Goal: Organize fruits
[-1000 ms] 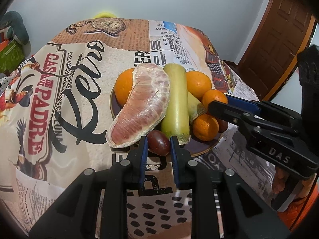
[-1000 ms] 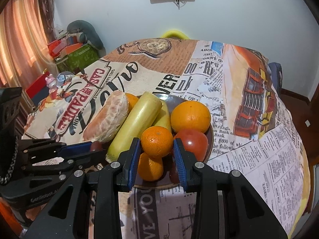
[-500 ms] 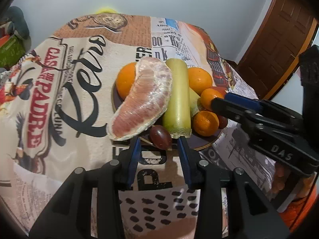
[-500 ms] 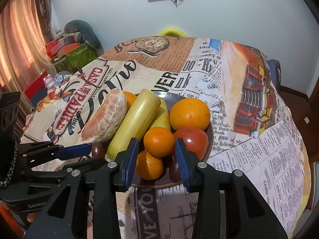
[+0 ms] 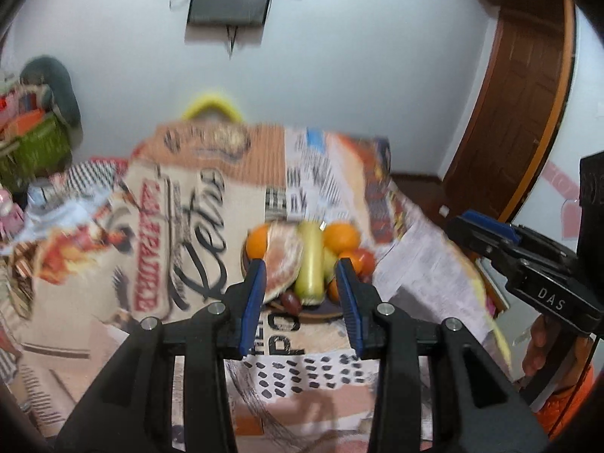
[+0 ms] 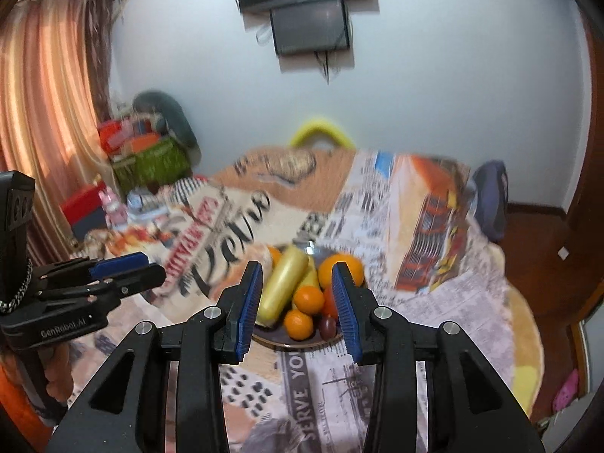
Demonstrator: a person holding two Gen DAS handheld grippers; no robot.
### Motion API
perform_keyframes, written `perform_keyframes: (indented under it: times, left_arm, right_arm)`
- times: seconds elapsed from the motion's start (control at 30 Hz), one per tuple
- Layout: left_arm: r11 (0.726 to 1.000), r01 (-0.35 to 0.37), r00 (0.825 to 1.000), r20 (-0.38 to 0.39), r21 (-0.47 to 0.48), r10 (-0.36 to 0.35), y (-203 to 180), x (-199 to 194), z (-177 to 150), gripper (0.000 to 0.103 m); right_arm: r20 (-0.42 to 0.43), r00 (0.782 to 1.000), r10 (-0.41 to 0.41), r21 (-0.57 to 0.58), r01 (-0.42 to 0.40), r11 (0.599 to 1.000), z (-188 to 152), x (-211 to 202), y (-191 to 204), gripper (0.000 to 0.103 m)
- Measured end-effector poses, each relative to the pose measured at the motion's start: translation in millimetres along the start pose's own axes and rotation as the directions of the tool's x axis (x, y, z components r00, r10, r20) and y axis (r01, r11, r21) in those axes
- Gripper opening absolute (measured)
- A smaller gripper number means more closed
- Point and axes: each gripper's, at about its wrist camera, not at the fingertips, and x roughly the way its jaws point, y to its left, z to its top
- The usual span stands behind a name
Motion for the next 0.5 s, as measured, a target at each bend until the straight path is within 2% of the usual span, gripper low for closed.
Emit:
perform_keyframes:
  times: [0.13, 0.3, 0.4, 0.5]
  left_arm:
    - [0.999, -0.012, 0.992, 0.128, 0.032, 0.007, -15.8, -61.0, 9.8, 0.038]
    - [0.997, -0.029, 0.962, 0.272, 0.074, 0.008, -35.0, -133.1, 12.2, 0.039]
    - [0.995, -0.035, 0.943, 0.333, 0.093, 0.002, -44.5, -165.4, 9.2, 0.045]
    - [0.992, -0.052, 0.925, 0.380, 0.112, 0.006, -52.6, -187.4, 4.7, 0.053]
  right_arm:
    - [0.103, 0.995, 0.005, -0.007, -0.005, 1.000, 10.3, -50.7, 14.5, 0.035]
    - [0.225, 0.974, 0.013, -0.022, -0.008, 1.000, 13.1, -109.1, 35.6, 0.035]
    - [0.275, 0.961, 0.018, -0.029, -0.011, 1.000, 10.6, -132.2, 45.7, 0.035]
    - [0.311, 0.950, 0.011, -0.032, -0.001, 1.000, 6.2, -146.7, 53.4, 0.045]
